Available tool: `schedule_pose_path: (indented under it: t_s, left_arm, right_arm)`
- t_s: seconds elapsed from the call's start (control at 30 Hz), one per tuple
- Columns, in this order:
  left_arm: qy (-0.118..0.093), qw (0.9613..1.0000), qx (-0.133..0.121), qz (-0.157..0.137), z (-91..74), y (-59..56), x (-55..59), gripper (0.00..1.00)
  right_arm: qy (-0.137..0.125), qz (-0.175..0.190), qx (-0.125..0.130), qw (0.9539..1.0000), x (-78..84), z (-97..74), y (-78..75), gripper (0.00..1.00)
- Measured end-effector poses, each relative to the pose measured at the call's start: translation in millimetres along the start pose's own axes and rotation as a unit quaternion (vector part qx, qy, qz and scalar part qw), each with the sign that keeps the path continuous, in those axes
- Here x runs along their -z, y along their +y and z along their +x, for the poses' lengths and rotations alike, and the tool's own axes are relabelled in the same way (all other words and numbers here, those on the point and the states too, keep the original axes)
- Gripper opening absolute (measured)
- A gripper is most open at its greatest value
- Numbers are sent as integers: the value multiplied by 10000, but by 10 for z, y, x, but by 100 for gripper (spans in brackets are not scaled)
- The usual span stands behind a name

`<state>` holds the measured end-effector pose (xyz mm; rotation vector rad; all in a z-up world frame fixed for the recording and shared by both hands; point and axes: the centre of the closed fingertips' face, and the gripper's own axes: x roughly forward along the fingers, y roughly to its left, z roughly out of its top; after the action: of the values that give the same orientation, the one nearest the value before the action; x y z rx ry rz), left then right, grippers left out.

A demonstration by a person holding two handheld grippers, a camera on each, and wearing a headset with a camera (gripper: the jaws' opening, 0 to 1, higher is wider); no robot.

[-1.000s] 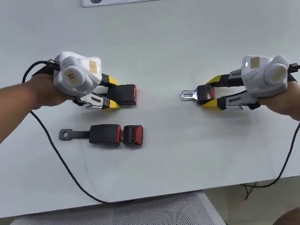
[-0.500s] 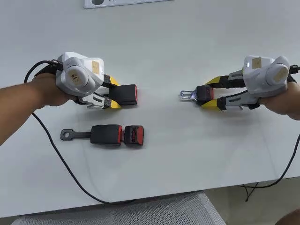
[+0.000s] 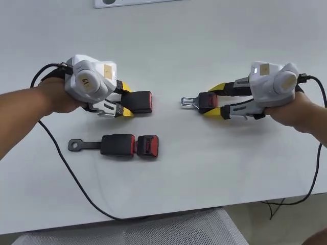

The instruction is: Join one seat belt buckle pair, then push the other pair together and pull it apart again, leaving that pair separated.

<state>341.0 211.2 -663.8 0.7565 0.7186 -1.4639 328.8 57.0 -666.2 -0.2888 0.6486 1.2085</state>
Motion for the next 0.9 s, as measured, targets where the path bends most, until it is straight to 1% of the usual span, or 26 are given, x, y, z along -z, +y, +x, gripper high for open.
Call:
schedule_pose_path:
  t_s: [0.07, 0.1, 0.13, 0.17, 0.27, 0.37, 0.4, 0.47, 0.6, 0.67, 0.7, 0.73, 0.77, 0.9]
  left_arm:
    - [5, 10000, -1, -4, 4, -3, 4, 34]
    - [10, 10000, 0, -4, 9, -2, 9, 34]
    - [12, 10000, 0, -6, 8, -4, 11, 34]
    - [15, 10000, 0, -5, 12, -3, 14, 34]
    - [23, 10000, 7, -2, 14, -6, 22, 34]
    - [32, 10000, 15, 13, 19, -1, 22, 34]
    - [34, 10000, 16, 12, 20, 0, 24, 34]
    - [35, 10000, 19, 17, 21, 3, 25, 34]
    - [36, 10000, 16, -16, 23, 9, 29, 34]
    - [38, 10000, 18, 0, 24, 11, 27, 34]
    - [42, 10000, 22, 9, 25, 12, 26, 34]
    - [44, 10000, 39, 32, 26, 12, 25, 34]
    - [47, 10000, 48, 45, 28, 13, 23, 34]
    - [79, 9999, 95, 102, 38, 17, 19, 34]
  right_arm:
    - [-82, -1, 13, 10000, -65, 82, -1, 35]
    - [-55, 14, 26, 10000, -75, 115, 5, 35]
    - [-71, -102, 7, 9999, -127, 180, 28, 35]
    - [-39, -86, 13, 10000, -139, 213, 40, 35]
    - [-141, -61, -41, 9999, -231, 342, 62, 35]
    - [-174, -53, -57, 9998, -304, 441, 75, 35]
    - [-183, -149, -77, 9997, -341, 477, 83, 35]
    - [-185, -126, -108, 9997, -387, 534, 90, 35]
    - [-153, -147, -150, 9997, -433, 601, 95, 35]
    - [-115, -220, -198, 9995, -459, 648, 111, 35]
    - [-78, -329, -185, 9993, -459, 652, 100, 35]
    - [-113, -240, -192, 9995, -479, 665, 89, 35]
    - [-119, -232, -197, 9995, -489, 678, 89, 35]
    - [-115, -291, -199, 9993, -552, 768, 118, 35]
